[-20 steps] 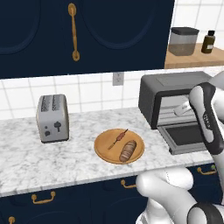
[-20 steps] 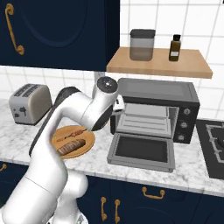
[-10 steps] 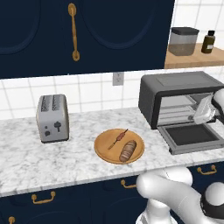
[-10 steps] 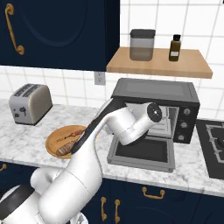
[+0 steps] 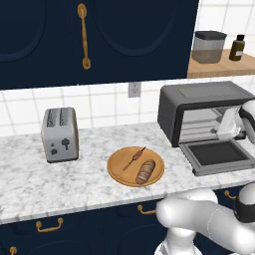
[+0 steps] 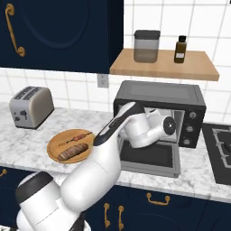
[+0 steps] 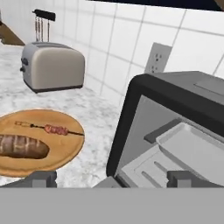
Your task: Pick up the kebab skewer and baguette bread, and place them inside the toaster oven. Close the toaster oven door and start by setting the timer.
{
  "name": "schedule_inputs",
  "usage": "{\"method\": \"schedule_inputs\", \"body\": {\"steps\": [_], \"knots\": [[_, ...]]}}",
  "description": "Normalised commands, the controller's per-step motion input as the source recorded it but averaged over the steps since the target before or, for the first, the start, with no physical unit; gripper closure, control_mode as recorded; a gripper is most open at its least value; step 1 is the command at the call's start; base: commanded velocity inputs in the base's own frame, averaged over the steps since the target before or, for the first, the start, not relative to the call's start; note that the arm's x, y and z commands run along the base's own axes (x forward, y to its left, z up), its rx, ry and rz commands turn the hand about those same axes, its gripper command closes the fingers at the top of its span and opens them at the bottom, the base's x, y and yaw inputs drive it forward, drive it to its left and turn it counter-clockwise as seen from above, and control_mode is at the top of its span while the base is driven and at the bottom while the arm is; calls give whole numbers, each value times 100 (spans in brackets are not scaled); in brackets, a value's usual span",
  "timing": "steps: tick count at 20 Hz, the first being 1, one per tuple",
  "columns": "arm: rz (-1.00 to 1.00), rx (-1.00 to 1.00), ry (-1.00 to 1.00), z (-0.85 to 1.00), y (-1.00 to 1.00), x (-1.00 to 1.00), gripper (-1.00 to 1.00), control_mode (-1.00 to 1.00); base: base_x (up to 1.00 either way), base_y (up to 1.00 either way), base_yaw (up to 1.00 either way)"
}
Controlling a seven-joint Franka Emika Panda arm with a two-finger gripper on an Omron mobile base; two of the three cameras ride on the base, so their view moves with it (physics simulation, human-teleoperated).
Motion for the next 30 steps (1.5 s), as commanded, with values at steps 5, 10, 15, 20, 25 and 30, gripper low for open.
{"method": "schedule_inputs", "body": {"steps": [5,10,15,20,25,30], "knots": [[-2,4,-10,-34,-26,60,-100,-100,0,0,0],[0,4,-7,-17,-43,56,-100,-100,0,0,0],[0,1,-9,-22,-38,40,-100,-100,0,0,0],[0,0,-8,-20,-28,41,-100,-100,0,0,0],[0,0,-5,-20,-4,52,-100,-100,0,0,0],[-1,0,-1,-17,0,57,-100,-100,0,0,0]]}}
